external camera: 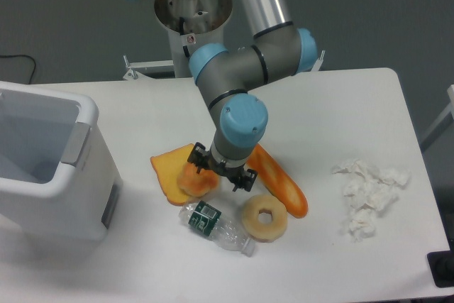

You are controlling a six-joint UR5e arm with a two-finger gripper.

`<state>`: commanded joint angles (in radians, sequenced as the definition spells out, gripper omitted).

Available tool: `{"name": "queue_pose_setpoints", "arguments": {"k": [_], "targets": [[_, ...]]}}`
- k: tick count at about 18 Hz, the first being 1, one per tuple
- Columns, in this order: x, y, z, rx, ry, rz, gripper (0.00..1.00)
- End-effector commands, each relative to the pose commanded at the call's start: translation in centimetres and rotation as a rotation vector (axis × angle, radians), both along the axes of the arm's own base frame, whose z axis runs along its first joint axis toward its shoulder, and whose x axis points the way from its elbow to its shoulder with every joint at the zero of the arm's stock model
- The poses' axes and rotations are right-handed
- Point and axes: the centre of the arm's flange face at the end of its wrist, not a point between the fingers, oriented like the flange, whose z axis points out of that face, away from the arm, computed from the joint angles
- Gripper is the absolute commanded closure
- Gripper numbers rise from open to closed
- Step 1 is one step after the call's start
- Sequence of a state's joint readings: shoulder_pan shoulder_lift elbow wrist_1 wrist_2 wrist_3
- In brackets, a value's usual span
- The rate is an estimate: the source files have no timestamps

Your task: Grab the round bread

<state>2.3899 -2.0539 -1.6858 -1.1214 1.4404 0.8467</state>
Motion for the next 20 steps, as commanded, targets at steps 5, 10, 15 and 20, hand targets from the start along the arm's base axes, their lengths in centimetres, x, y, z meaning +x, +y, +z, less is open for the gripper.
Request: {"name": "queue_pose_setpoints", "arguments": {"k": [5, 10, 15, 20], "targets": [[-0.1, 0.1, -1.1, -0.012, -0.011, -0.003, 0.20], [-0.6, -0.2, -0.5, -0.007, -0.006, -0.032, 1.00], [-0.9, -0.3, -0.1, -0.001, -0.002, -0.043, 1.00], [-1.8, -1.3, 3.3, 0.032, 0.036, -0.020, 1.00]]}}
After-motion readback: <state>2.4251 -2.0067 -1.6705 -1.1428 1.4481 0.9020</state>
